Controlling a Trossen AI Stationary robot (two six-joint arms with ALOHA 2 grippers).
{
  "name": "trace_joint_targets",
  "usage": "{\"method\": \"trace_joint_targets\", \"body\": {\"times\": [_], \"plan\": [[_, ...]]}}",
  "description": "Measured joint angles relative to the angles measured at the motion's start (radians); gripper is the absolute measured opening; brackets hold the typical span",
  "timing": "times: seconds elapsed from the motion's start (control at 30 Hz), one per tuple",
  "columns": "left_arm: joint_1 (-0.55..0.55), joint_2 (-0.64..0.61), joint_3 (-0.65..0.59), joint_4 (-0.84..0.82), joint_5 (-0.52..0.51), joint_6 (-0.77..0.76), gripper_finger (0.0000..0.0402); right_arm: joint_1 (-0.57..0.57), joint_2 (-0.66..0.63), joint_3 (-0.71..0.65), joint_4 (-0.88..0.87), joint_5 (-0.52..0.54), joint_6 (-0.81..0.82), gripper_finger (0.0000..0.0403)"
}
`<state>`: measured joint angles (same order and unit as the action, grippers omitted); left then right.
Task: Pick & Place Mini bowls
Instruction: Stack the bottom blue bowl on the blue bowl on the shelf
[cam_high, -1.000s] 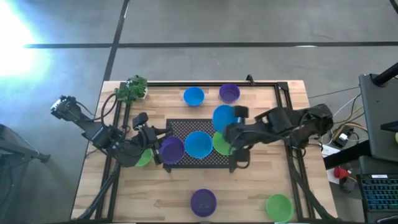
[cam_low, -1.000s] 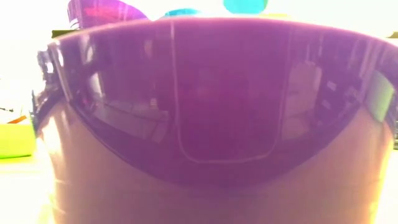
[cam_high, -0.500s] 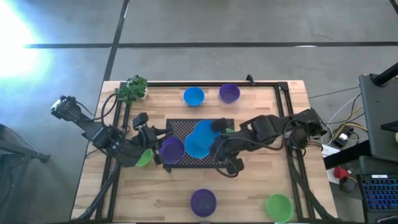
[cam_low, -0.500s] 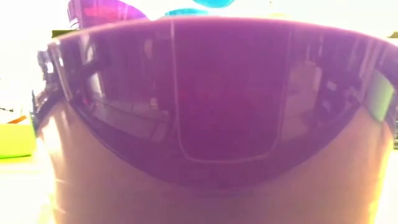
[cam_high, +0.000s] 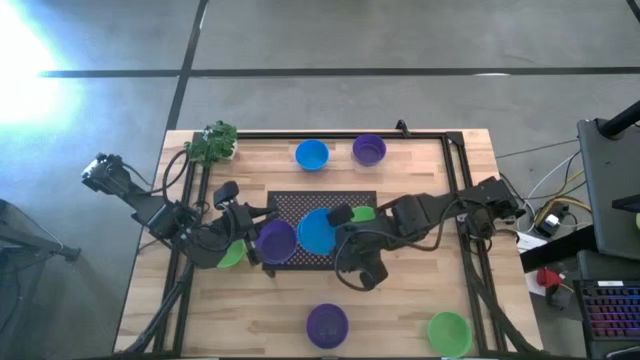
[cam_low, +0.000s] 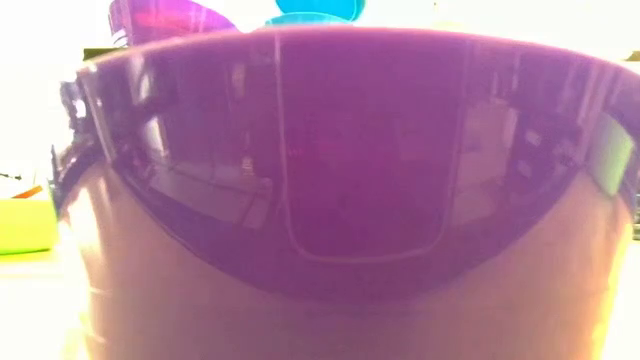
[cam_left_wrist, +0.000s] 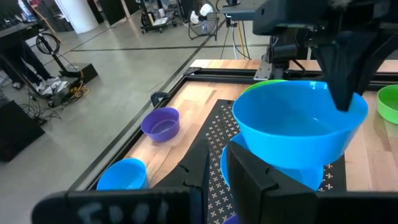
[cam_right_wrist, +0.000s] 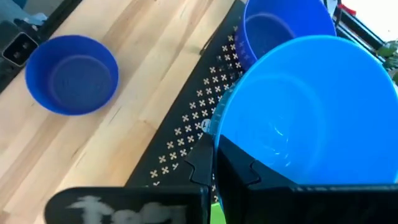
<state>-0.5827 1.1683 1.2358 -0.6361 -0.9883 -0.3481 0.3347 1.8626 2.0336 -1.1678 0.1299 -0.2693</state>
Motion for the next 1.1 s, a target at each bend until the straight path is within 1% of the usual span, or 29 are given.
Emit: {"method": "trace_joint_targets", "body": {"times": [0.2,0.6,0.97,1.1], "plan": [[0.0,0.0,0.0,0.0,0.002,0.0,0.005,0.0,0.0,-0.04,0.057,0.0,-0.04,0.0008],[0.0,0.0,0.0,0.0,0.004,-0.003,0.005,-0.006,-0.002,-0.127,0.096,0.027,-0.072,0.0008],[0.0,0.0,0.0,0.0,0.004,-0.004,0.005,-0.006,-0.002,-0.126,0.1,0.029,-0.067,0.0009],[0.0,0.0,0.0,0.0,0.004,-0.004,0.005,-0.006,-0.002,-0.128,0.101,0.029,-0.067,0.0021]]}}
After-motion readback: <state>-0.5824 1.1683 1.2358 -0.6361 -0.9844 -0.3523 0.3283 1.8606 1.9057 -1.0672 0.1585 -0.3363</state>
